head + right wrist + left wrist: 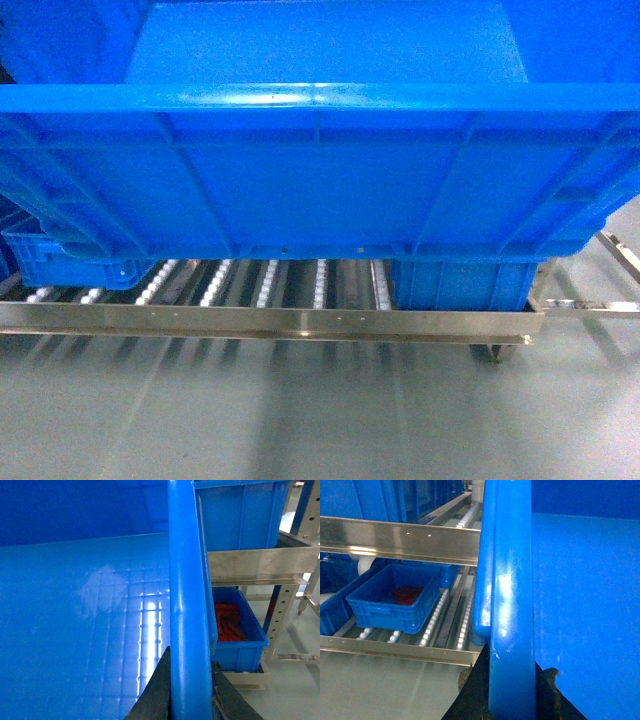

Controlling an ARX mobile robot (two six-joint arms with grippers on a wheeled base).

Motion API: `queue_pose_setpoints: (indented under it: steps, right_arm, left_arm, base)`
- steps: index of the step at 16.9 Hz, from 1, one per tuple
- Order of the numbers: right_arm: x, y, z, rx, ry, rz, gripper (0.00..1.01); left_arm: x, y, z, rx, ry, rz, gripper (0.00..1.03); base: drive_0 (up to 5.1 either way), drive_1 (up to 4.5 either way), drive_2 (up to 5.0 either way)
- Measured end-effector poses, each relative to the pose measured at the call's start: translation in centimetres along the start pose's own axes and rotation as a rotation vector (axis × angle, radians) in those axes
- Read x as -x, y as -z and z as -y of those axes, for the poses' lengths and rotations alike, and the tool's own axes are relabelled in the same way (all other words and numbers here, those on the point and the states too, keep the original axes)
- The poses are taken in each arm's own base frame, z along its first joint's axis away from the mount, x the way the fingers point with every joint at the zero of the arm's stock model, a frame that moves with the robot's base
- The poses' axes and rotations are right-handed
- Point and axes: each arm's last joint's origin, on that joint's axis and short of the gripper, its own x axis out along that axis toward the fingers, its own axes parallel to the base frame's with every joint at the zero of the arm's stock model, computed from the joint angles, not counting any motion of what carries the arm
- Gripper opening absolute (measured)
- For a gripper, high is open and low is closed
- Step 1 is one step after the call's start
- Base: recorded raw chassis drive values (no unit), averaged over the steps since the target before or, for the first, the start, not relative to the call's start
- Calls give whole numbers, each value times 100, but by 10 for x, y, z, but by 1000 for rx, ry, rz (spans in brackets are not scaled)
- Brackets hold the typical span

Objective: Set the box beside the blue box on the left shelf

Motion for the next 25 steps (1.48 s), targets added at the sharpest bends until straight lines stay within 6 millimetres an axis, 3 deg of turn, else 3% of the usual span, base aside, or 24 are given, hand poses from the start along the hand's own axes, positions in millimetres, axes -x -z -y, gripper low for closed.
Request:
queue_pose_setpoints:
  steps: [25]
  right_arm:
    - [0, 0, 0, 0, -1, 0, 7]
  left_arm:
    - [0, 0, -1, 0, -2, -1, 8]
  base:
    - [-481, 226, 226]
